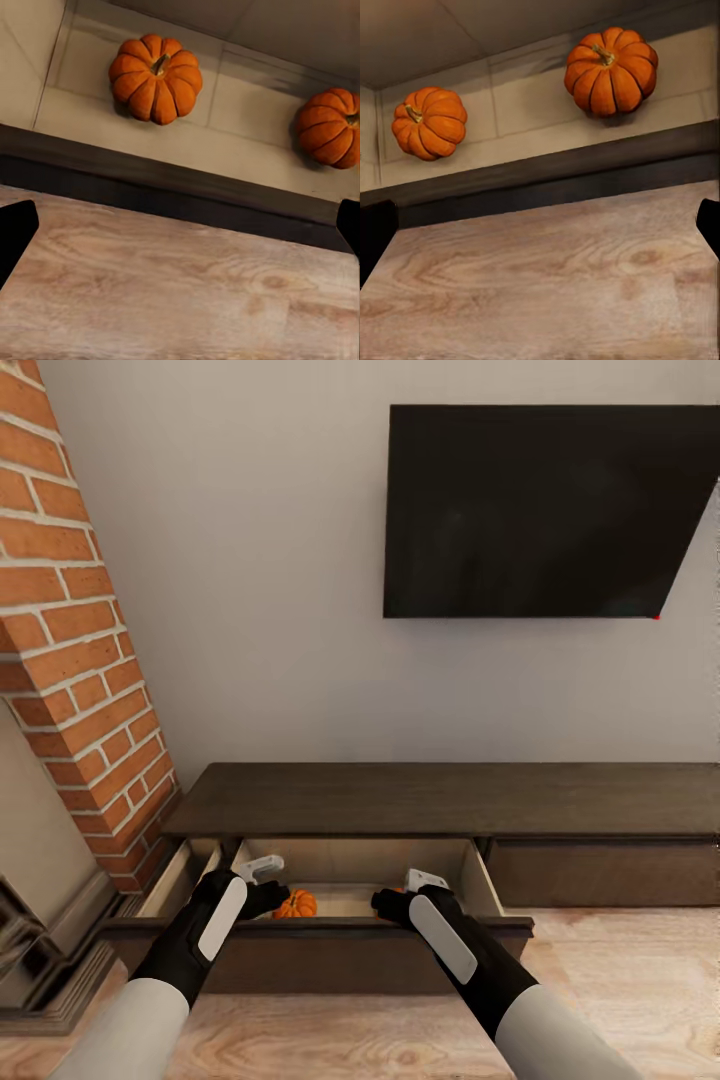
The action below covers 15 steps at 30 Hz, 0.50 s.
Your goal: Place each of the two pumpkins and all three candles from the living room inside a cabinet in the living room (use any cabinet), then make sure every cabinet is closed, and position the cauldron so it is next to a table in the living room.
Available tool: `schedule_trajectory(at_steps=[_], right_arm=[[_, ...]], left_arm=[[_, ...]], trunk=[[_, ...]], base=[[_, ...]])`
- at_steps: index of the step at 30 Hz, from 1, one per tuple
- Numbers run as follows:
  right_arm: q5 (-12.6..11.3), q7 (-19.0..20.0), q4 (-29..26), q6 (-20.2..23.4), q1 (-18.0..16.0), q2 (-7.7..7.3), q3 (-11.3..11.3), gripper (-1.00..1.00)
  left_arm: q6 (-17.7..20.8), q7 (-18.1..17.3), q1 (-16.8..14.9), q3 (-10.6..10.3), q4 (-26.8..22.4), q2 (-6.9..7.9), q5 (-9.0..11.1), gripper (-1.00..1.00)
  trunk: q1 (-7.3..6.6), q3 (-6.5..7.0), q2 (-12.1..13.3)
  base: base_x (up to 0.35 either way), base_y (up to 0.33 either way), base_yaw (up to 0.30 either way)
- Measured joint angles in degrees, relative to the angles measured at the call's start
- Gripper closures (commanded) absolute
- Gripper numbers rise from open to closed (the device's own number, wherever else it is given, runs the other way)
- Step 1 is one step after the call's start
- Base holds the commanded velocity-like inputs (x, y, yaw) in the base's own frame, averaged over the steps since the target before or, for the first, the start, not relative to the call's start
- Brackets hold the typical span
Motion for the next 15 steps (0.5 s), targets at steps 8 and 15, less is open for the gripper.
schedule_trajectory(at_steps=[8,15], right_arm=[[0.0,0.0,0.0,0.0,0.0,0.00,0.0,-1.00],[0.0,0.0,0.0,0.0,0.0,0.00,0.0,-1.00]], left_arm=[[0.0,0.0,0.0,0.0,0.0,0.00,0.0,-1.00],[0.0,0.0,0.0,-0.2,-0.6,0.00,-0.1,-1.00]], trunk=[[-1.32,1.08,2.4],[-1.32,1.08,2.4]], base=[[-0.332,0.000,0.000],[-0.334,0.000,0.000]])
